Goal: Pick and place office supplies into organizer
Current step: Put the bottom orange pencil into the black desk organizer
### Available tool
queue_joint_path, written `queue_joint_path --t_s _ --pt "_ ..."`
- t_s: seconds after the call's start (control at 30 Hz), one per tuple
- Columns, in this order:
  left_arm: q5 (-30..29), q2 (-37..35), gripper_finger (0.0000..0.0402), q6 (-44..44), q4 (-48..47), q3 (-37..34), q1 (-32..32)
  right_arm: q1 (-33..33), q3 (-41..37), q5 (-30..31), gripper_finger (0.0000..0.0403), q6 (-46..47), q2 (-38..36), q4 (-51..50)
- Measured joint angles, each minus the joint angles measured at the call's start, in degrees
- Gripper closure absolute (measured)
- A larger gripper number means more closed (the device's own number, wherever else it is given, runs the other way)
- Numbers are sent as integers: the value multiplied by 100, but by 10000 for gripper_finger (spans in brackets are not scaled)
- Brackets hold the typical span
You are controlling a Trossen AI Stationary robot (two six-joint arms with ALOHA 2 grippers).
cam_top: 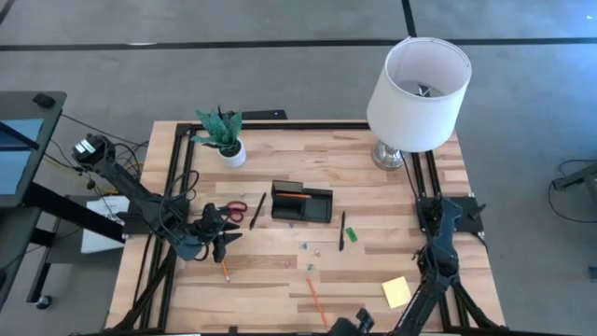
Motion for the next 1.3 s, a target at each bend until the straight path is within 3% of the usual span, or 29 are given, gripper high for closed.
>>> queue_joint_path --t_s 0.2,0.37,0.73,0.87,0.97,1.17,1.3 --pt "22 0 265 -7 2 0 0 -159 -3 -344 352 -541 5 34" --pt "24 0 265 -11 0 0 0 -216 -3 -940 318 -353 4 132" --pt "25 0 265 45 -2 0 0 -137 -121 -1518 251 -299 1 701" --pt "26 -1 265 48 -1 0 0 -156 -121 -1650 239 -389 1 745" --pt "61 0 265 50 -2 0 0 -302 -121 -2390 235 -851 1 655" --pt "62 0 265 52 -35 0 0 -544 -123 -2317 238 -231 141 335" --pt "88 -1 265 38 -211 2 -2 -639 -121 -2791 245 -197 239 420"
